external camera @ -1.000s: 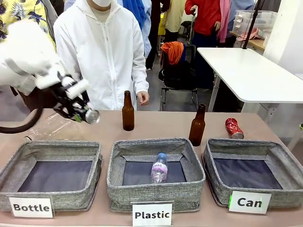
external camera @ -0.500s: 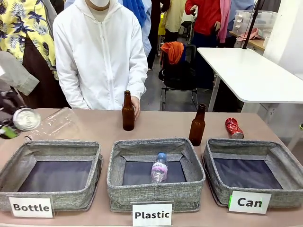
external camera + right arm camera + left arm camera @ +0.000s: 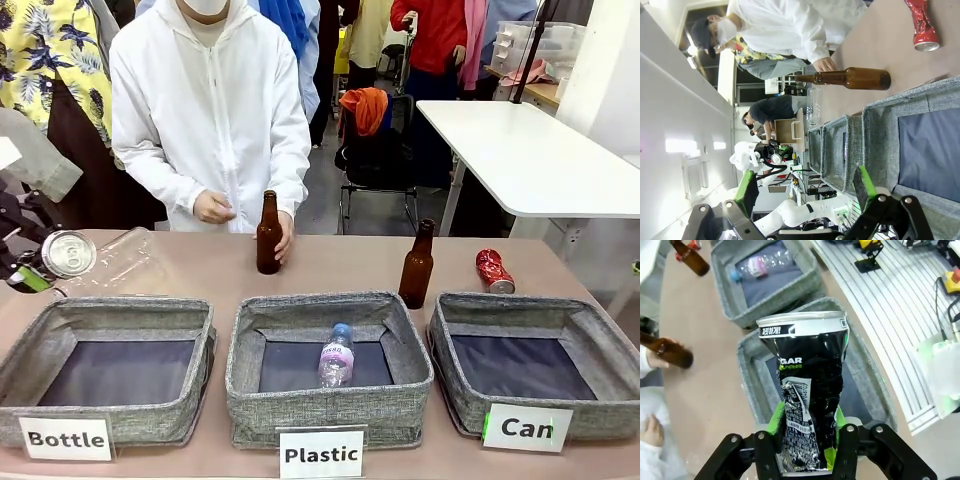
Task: Sort the can waste into the basket.
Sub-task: Pick up the can waste from the table and place it in the right Fabric basket.
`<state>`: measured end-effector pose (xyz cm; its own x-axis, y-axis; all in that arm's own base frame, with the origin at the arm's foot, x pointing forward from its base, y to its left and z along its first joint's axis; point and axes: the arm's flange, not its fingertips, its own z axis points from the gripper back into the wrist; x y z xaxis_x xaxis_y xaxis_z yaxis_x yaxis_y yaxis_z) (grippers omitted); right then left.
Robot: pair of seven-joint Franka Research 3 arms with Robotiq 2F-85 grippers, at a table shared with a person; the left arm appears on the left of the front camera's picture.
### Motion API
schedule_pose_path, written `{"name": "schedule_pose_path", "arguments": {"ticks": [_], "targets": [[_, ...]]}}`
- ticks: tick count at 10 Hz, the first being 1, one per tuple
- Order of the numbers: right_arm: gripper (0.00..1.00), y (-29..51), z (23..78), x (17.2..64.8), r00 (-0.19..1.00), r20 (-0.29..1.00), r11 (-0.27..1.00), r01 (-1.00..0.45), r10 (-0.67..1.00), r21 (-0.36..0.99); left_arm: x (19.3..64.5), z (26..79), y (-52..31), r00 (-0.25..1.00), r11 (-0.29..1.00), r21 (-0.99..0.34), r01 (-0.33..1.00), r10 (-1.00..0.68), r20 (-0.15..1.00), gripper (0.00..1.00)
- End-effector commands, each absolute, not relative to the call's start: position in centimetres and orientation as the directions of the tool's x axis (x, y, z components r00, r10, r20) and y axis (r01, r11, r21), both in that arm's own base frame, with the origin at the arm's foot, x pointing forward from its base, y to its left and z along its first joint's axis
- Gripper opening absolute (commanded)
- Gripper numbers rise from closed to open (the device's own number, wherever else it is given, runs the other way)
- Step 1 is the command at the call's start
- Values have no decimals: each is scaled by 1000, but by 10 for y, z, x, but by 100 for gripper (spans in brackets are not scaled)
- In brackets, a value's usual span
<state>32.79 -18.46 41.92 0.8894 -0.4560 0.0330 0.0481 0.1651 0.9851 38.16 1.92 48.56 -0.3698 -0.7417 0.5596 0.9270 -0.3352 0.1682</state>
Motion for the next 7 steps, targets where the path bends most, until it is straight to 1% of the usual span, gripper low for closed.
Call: {"name": "schedule_pose_path", "arguments": {"ticks": [1, 2, 3, 4, 5, 6, 7], "targets": [[100, -185, 421, 329, 888, 49, 162, 29, -457, 986, 385, 503, 10, -262, -199, 170, 965, -757, 599, 41], [100, -185, 421, 329, 888, 49, 162, 29, -457, 986, 391, 529, -8, -211, -129, 178, 976, -781, 588, 41], [100, -185, 421, 329, 888, 49, 162, 29, -457, 986, 399, 543, -29, -206, -114, 195, 974, -806, 555, 41], [100, -185, 421, 329, 888, 49, 162, 29, -457, 986, 405, 547, -48, -196, -117, 177, 977, -817, 542, 41], [100, -185, 421, 329, 888, 49, 162, 29, -457, 986, 412, 555, -34, -199, -128, 166, 978, -815, 545, 41], [100, -185, 421, 329, 888, 49, 162, 29, -457, 986, 412, 570, 17, -107, -8, 176, 984, -822, 559, 41], [100, -185, 421, 329, 888, 49, 162, 29, -457, 986, 396, 578, 69, -69, 46, 173, 984, -794, 605, 41]]}}
